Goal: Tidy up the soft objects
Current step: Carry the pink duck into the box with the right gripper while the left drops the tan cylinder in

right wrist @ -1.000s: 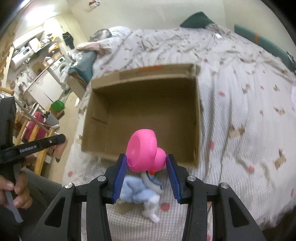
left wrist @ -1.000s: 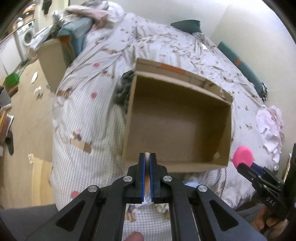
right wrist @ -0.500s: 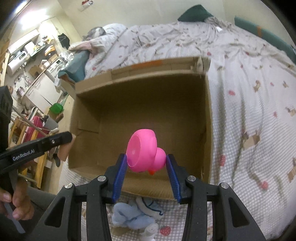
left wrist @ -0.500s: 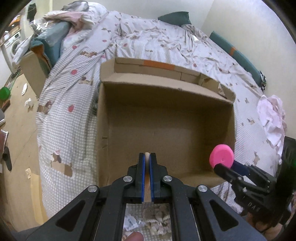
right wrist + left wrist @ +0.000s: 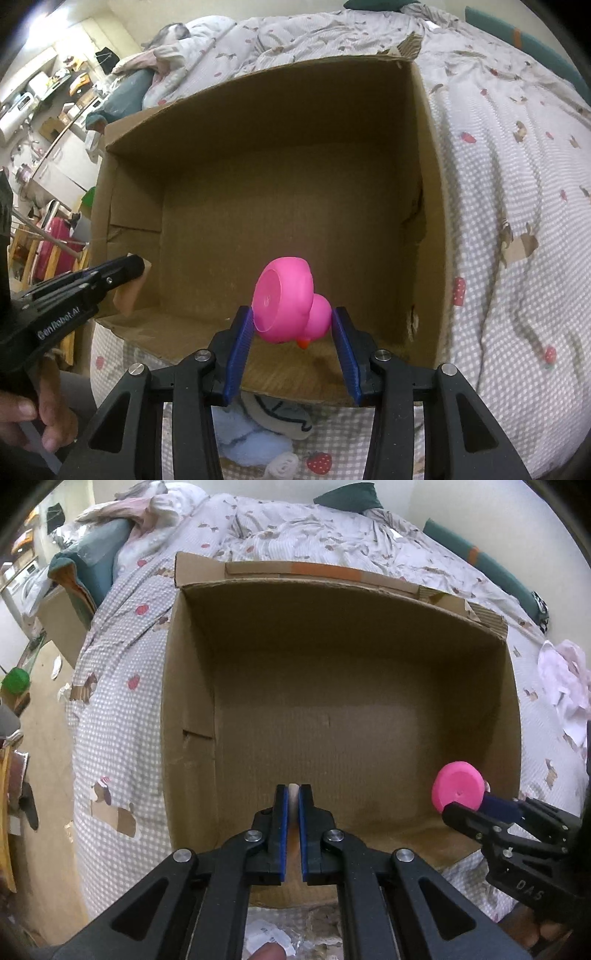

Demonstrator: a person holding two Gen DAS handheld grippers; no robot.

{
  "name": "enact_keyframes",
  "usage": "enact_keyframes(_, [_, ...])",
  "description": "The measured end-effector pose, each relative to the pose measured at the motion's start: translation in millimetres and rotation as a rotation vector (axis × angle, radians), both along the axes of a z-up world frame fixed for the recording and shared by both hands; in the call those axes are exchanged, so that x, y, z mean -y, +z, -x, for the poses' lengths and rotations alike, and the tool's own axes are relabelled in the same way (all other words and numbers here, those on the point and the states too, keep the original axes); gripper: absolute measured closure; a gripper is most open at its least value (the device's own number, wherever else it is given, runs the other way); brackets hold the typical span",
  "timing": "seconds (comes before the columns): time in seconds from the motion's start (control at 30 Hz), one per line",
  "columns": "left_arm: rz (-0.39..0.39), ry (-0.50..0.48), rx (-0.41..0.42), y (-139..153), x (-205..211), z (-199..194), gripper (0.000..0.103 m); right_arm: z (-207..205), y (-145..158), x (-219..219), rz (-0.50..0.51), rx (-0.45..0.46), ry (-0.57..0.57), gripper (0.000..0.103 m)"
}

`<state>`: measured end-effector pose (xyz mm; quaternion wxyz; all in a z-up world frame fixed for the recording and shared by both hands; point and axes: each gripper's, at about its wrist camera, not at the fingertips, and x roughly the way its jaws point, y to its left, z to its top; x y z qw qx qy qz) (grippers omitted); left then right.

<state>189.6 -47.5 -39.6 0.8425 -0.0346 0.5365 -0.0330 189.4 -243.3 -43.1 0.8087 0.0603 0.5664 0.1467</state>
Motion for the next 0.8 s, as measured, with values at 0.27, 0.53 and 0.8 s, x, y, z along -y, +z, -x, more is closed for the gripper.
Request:
enact_keyframes(0.27, [0.001, -0.013, 0.015, -1.3, -0.4, 3.9, 0.098, -0.3, -2.6, -13.8, -0.032, -0.019, 0.020, 0.057])
enact_keyframes(0.53, [0.001, -0.022, 0.030, 3.4, -1.1, 6.4, 0.093, 0.0, 2.1, -9.4, -0.091, -0.017, -0.005, 0.057])
enact_keyframes(0.8, [-0.012, -0.045, 0.075, 13.0, 5.8, 12.0, 0.032, -0.1, 11.1, -8.0, -0.117, 0.022, -0.006, 0.035])
